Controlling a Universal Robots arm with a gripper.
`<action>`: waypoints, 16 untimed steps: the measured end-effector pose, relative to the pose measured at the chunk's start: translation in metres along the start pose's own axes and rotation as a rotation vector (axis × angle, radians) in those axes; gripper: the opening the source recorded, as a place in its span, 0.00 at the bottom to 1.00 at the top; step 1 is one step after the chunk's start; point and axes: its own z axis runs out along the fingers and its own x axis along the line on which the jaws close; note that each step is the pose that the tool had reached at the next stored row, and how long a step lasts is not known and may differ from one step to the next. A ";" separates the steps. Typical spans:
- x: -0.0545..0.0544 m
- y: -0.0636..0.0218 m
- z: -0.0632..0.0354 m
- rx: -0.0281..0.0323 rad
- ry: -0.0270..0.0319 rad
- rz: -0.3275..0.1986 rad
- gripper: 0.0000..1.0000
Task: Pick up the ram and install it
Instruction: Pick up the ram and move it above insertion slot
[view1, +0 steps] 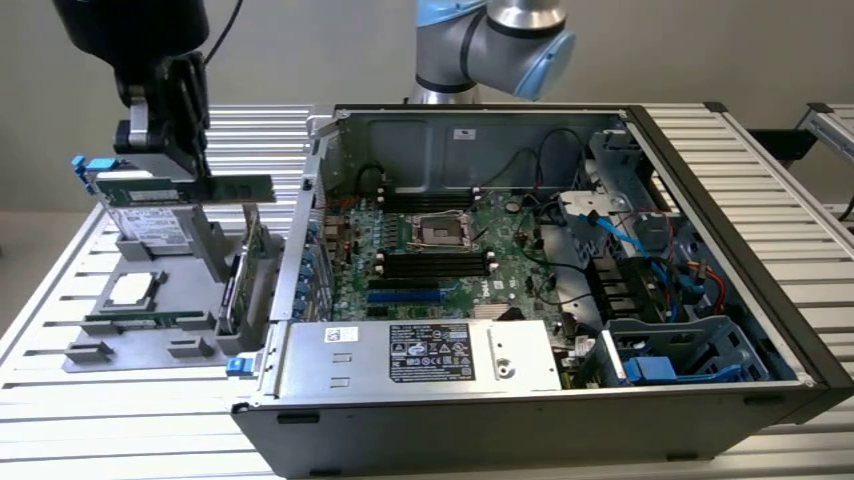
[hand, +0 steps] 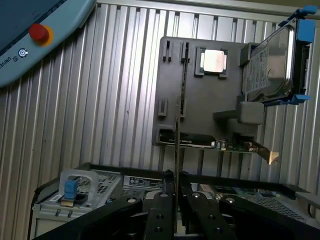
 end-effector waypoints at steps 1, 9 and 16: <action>0.000 -0.0033 -0.0003 -0.0003 -0.0003 0.000 0.15; -0.002 -0.0304 -0.0027 -0.0028 -0.0047 0.000 0.15; -0.006 -0.0547 -0.0047 -0.0066 -0.0086 -0.001 0.15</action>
